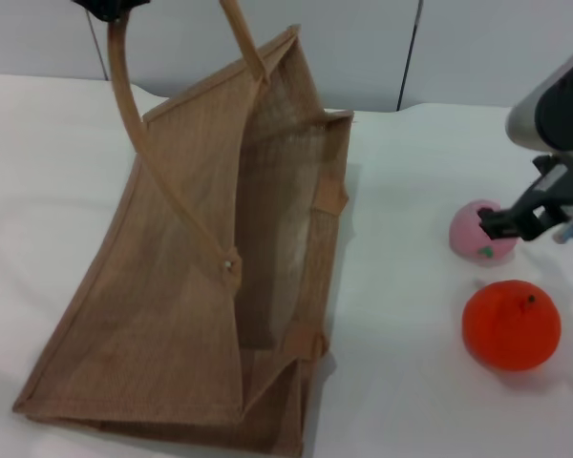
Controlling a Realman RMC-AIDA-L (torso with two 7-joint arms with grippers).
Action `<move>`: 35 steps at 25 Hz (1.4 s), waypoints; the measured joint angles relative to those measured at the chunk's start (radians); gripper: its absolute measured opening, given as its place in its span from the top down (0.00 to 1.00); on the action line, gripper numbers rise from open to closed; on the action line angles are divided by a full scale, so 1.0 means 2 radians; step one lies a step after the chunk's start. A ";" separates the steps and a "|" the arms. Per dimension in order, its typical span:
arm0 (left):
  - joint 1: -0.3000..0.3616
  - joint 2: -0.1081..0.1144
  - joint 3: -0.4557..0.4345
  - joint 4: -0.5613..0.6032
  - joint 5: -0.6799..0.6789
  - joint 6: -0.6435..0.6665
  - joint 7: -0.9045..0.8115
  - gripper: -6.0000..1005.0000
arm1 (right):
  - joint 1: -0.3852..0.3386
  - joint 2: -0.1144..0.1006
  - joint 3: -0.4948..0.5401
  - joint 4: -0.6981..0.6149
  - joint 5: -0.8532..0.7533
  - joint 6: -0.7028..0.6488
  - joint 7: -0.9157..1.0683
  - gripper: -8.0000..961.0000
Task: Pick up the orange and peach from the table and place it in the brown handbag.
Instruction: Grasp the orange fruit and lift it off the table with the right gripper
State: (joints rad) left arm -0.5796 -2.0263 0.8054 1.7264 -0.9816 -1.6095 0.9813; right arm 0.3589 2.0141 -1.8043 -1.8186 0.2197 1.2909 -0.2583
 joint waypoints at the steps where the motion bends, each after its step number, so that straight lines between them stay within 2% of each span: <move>1: 0.000 0.000 -0.001 0.001 0.002 0.000 0.000 0.87 | 0.000 0.000 -0.001 -0.006 0.000 0.013 -0.002 0.10; 8: -0.001 0.000 -0.004 0.017 0.030 -0.006 -0.006 0.87 | 0.021 0.000 -0.009 -0.034 0.016 0.110 -0.011 0.10; 12: 0.001 0.000 -0.004 0.025 0.036 -0.006 -0.010 0.87 | 0.037 0.001 -0.017 -0.025 0.020 0.142 -0.011 0.10; 24: 0.003 0.004 -0.010 0.027 0.038 -0.018 -0.016 0.87 | 0.072 0.003 -0.024 0.074 0.021 0.168 -0.035 0.10; 32: 0.004 0.004 -0.012 0.027 0.046 -0.022 -0.016 0.88 | 0.077 0.003 -0.022 0.066 0.023 0.172 -0.037 0.10; 35: 0.004 0.004 -0.012 0.027 0.049 -0.025 -0.016 0.88 | 0.078 0.003 -0.024 0.053 0.047 0.177 -0.037 0.10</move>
State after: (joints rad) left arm -0.5719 -2.0174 0.7823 1.7810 -0.8830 -1.6590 0.9495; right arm 0.5149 2.0203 -1.8521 -1.7118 0.3141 1.6457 -0.3316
